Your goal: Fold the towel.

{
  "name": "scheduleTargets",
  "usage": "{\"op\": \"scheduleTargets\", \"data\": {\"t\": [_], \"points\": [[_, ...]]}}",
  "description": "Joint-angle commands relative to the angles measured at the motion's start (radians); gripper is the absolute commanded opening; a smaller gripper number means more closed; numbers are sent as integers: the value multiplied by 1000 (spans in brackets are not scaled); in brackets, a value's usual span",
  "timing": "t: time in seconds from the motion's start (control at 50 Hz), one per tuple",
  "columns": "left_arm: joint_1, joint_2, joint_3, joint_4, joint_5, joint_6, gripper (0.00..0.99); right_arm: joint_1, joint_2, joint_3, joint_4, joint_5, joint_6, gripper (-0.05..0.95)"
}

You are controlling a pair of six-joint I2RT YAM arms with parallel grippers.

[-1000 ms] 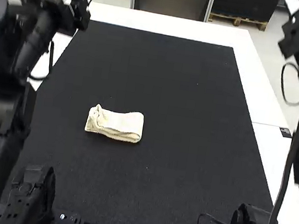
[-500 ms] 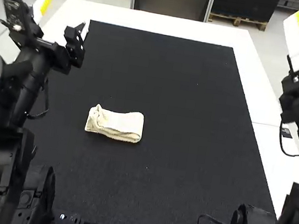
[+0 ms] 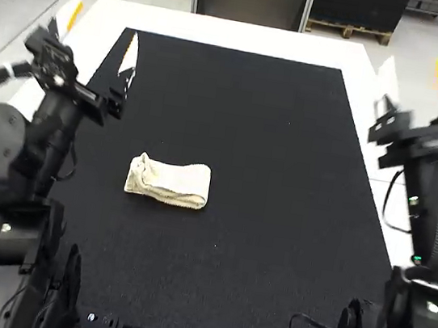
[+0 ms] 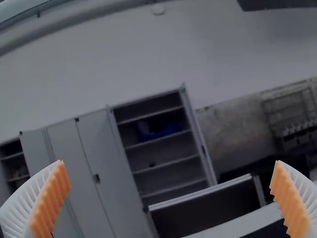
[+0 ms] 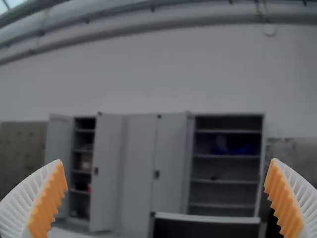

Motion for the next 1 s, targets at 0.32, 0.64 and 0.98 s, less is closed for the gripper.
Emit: {"op": "scheduleTargets", "data": {"t": [0.32,0.64,0.98], "points": [[1,-3,-178,-171,-436,145,905,-1,-6,-228,-91,472,-272,920],[1,-3,-180,-360,-369,23,964,1,-7,-231,-458,440,-209,920],[1,-3,-180,-360,-369,13,964,1,-6,-229,-495,317,-211,920]]}}
